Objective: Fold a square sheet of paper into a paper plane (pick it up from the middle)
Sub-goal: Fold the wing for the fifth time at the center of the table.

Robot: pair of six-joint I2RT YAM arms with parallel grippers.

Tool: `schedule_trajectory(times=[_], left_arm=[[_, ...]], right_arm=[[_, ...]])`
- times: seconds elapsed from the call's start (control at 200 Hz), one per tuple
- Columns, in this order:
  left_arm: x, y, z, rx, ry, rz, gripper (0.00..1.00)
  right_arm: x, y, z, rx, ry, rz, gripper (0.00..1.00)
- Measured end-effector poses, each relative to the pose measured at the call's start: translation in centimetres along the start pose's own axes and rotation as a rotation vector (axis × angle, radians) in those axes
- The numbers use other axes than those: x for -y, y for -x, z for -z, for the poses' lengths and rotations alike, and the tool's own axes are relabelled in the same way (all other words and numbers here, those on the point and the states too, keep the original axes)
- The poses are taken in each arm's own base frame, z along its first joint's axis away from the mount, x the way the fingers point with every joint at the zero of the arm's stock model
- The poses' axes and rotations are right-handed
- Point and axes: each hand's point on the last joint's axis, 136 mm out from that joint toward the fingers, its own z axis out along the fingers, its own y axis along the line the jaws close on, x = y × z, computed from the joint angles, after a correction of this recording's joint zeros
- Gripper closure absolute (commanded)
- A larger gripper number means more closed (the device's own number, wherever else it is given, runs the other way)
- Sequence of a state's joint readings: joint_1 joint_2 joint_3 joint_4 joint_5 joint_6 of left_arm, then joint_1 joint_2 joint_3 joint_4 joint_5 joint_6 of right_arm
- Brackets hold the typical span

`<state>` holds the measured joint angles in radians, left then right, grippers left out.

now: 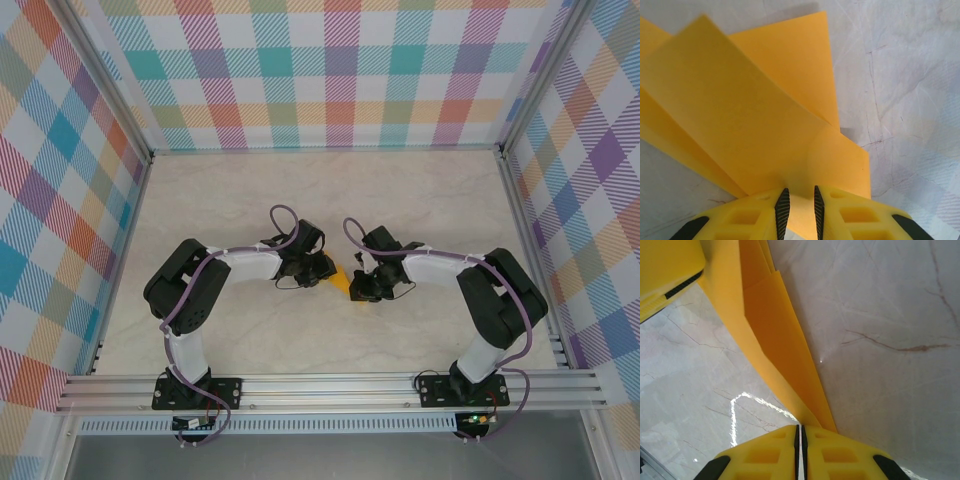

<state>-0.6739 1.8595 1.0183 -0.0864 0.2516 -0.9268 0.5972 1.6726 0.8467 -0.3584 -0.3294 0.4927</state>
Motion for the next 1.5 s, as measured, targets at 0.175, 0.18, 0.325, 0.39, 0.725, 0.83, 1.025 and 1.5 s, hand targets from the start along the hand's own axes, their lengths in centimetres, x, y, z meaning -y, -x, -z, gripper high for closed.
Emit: schedule_trajectory(times=[0.175,0.18,0.325,0.39,0.725,0.83,1.025,1.5], left_arm=[[0.0,0.0,0.0,0.000,0.001,0.000,0.75],[0.0,0.0,0.0,0.000,0.001,0.000,0.75],[0.0,0.0,0.0,0.001,0.001,0.000,0.74],[0.0,0.0,0.0,0.002,0.002,0.000,0.75],[-0.1,0.0,-0.1,0.001,0.003,0.001,0.74],[0.0,0.0,0.0,0.001,0.003,0.000,0.75],[0.0,0.0,-0.1,0.000,0.003,0.001,0.75],[0.1,0.1,0.0,-0.008,0.016,0.001,0.75]], right_arm=[[0.3,-0.1,-0.3,0.003,0.025,-0.015,0.88],[0.3,-0.1,-0.3,0.002,0.026,-0.015,0.88],[0.4,-0.3,-0.5,0.000,0.072,-0.036,0.88],[0.4,-0.4,-0.4,0.002,0.095,-0.043,0.88],[1.6,-1.1,0.7,0.018,0.137,-0.093,0.86],[1.3,-1.5,1.4,0.009,0.148,-0.101,0.84],[-2.1,0.5,3.5,0.054,0.204,-0.032,0.83],[-1.7,1.4,0.0,-0.038,0.150,-0.044,0.86]])
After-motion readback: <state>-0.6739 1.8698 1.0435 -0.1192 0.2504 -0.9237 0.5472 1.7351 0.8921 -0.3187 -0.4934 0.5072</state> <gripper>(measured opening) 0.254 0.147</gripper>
